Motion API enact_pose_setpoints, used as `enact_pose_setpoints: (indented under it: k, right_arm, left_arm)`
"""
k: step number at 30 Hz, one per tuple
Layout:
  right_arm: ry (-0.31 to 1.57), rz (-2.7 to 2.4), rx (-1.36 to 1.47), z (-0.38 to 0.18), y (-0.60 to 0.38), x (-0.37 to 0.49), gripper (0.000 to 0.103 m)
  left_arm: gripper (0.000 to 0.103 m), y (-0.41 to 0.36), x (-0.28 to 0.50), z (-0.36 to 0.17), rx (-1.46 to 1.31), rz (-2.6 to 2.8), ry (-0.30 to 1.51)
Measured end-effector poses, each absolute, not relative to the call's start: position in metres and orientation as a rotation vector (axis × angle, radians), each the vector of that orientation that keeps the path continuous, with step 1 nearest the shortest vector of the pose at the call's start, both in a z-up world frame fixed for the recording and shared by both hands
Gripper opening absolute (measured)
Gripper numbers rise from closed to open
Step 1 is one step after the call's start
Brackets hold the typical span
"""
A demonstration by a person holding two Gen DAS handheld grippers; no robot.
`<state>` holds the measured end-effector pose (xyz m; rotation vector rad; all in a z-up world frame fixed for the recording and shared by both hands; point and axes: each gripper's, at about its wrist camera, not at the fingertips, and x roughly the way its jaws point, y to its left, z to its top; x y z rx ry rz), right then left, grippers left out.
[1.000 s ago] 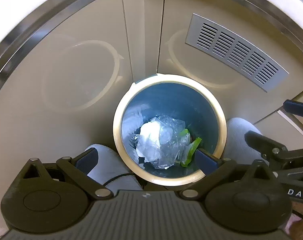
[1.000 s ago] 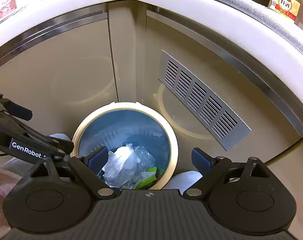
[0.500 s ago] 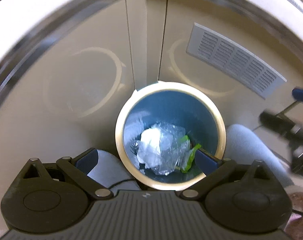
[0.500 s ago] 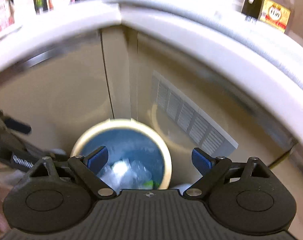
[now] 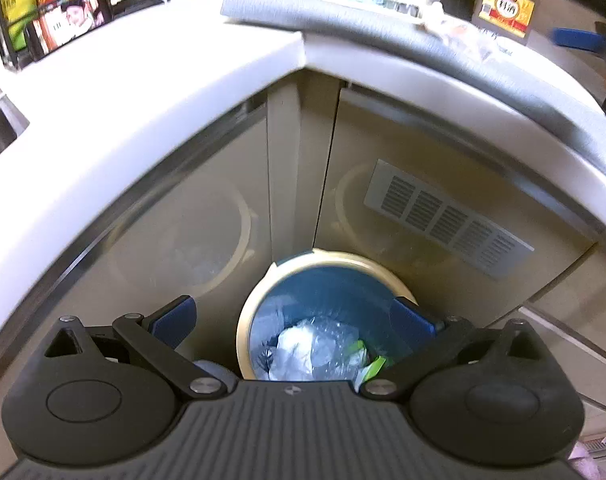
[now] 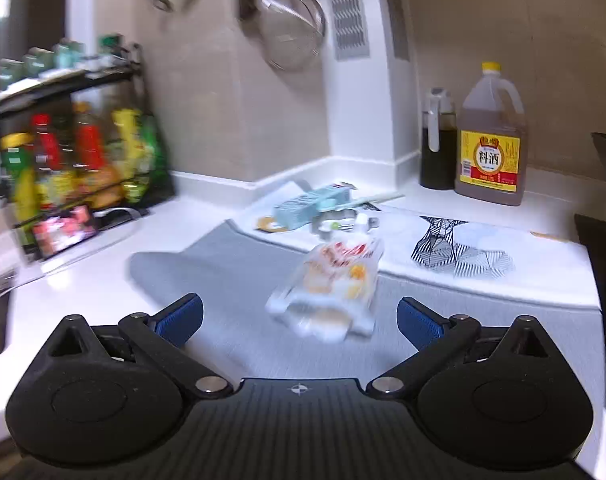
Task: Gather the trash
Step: 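Raise the right gripper to the white milk-drink pouch and grasp it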
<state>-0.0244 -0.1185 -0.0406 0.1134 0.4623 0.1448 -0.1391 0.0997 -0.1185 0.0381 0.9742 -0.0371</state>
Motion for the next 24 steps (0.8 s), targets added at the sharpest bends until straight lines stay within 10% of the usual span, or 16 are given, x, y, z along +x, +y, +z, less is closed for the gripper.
enact_pose_setpoints:
  k: [10,15,24]
  right_arm:
    - [0.758,0.006,0.033,-0.087,-0.101,0.110,0.100]
    - [0.655,-0.005,-0.027,-0.089,-0.124,0.087,0.075]
    - [0.575,-0.157,0.028,-0.094,-0.222,0.042,0.077]
  left_arm:
    - [0.103,0.097,-0.127,-0.084,0.025,-0.036,0.900]
    - [0.103,0.089,-0.103,-0.053,0.019,-0.025,0.801]
    - [0.103,0.023,0.000,0.000,0.033,-0.046,0.637]
